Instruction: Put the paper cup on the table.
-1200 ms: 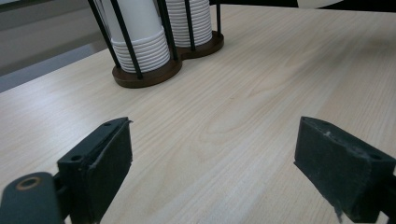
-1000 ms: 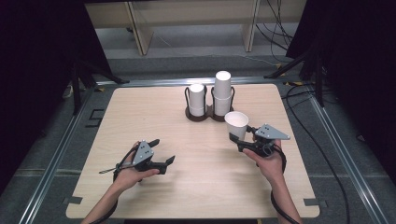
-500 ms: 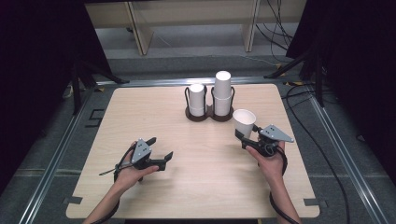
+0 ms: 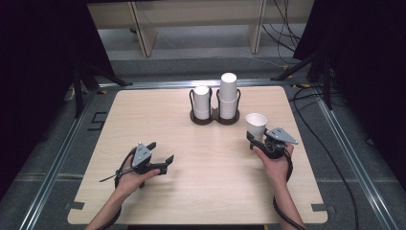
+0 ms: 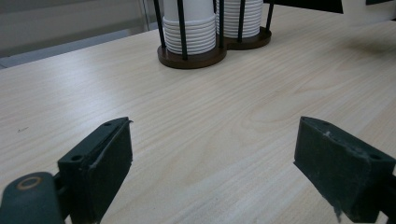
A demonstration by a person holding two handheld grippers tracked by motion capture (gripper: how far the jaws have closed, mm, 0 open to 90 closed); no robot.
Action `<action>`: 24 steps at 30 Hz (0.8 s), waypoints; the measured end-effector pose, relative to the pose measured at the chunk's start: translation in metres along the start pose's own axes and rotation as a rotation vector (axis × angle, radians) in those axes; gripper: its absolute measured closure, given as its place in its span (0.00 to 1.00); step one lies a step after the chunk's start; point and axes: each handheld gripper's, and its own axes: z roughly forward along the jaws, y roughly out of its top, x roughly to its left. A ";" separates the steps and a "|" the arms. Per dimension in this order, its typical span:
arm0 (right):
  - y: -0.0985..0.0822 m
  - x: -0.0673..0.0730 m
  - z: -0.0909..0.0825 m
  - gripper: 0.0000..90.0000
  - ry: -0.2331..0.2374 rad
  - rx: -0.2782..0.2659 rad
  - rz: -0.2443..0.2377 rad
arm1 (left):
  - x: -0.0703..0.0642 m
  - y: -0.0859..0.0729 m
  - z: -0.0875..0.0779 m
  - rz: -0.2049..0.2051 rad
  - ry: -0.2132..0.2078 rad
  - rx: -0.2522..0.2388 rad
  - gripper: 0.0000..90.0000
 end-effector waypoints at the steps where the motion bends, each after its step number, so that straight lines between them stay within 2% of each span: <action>1: -0.001 -0.001 0.001 0.38 -0.007 0.015 0.009 | 0.000 0.000 0.000 -0.002 0.000 -0.002 0.12; 3: -0.001 -0.003 0.002 0.38 -0.021 0.033 0.020 | 0.001 0.000 0.003 0.009 -0.012 -0.016 0.12; 5: -0.002 -0.003 0.008 0.38 -0.007 0.045 0.035 | 0.000 -0.001 0.002 0.006 -0.006 0.008 0.12; 6: -0.002 -0.004 0.008 0.38 -0.026 0.056 0.025 | 0.000 -0.001 0.004 0.011 -0.013 -0.009 0.12; 9: -0.003 -0.003 0.015 0.38 -0.037 0.083 0.053 | -0.001 -0.001 0.004 0.018 -0.018 -0.007 0.12; 10: -0.003 -0.005 0.017 0.38 -0.037 0.098 0.013 | -0.002 -0.001 0.004 0.020 -0.017 -0.005 0.12; 11: -0.003 -0.006 0.019 0.38 -0.021 0.108 0.012 | -0.003 -0.001 0.002 0.018 -0.008 0.007 0.12; 14: -0.002 -0.004 0.022 0.38 -0.045 0.115 0.032 | -0.003 -0.001 0.002 0.019 -0.011 0.005 0.12; 16: -0.001 -0.004 0.023 0.38 -0.065 0.136 0.019 | -0.002 -0.001 0.002 0.020 -0.013 0.008 0.12; 17: -0.001 -0.003 0.025 0.38 -0.064 0.139 0.031 | -0.002 -0.001 0.002 0.020 -0.010 0.007 0.12; 18: 0.000 -0.004 0.024 0.38 -0.055 0.154 0.012 | -0.002 -0.001 0.002 0.021 -0.013 0.008 0.12; 20: 0.000 -0.003 0.027 0.37 -0.047 0.148 0.003 | -0.003 -0.001 0.002 0.021 -0.014 0.006 0.12; 21: 0.000 -0.004 0.027 0.37 -0.075 0.160 -0.018 | -0.003 -0.001 0.002 0.023 -0.018 0.007 0.12; 24: 0.000 -0.002 0.027 0.37 -0.047 0.166 0.021 | -0.003 -0.001 0.004 0.028 -0.026 -0.006 0.12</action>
